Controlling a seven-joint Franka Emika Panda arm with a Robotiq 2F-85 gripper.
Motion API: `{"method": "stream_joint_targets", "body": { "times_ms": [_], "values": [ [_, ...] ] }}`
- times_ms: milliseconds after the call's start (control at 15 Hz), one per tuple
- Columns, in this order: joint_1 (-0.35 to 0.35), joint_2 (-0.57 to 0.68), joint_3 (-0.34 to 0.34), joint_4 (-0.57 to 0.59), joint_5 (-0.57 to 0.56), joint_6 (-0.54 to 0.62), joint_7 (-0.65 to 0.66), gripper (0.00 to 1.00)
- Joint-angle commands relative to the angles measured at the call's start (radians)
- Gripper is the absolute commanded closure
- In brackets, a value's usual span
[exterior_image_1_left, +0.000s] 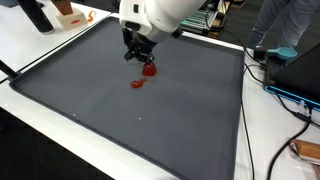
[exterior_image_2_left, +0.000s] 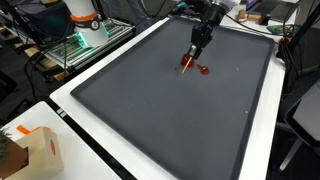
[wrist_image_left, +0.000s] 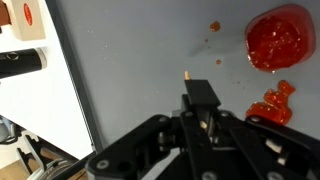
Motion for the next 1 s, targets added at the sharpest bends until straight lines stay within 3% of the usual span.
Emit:
{"method": "stream_joint_targets", "body": {
  "times_ms": [0,600,933],
  "values": [
    [0.002,0.019,0.005,0.018,-0.011,-0.012,-0.03,0.97],
    [-0.001,0.04,0.004,0.032,-0.002,-0.006,-0.072,0.97],
    [-0.019,0.024,0.014,0.029,0.016,0.018,-0.177,0.97]
  ]
}}
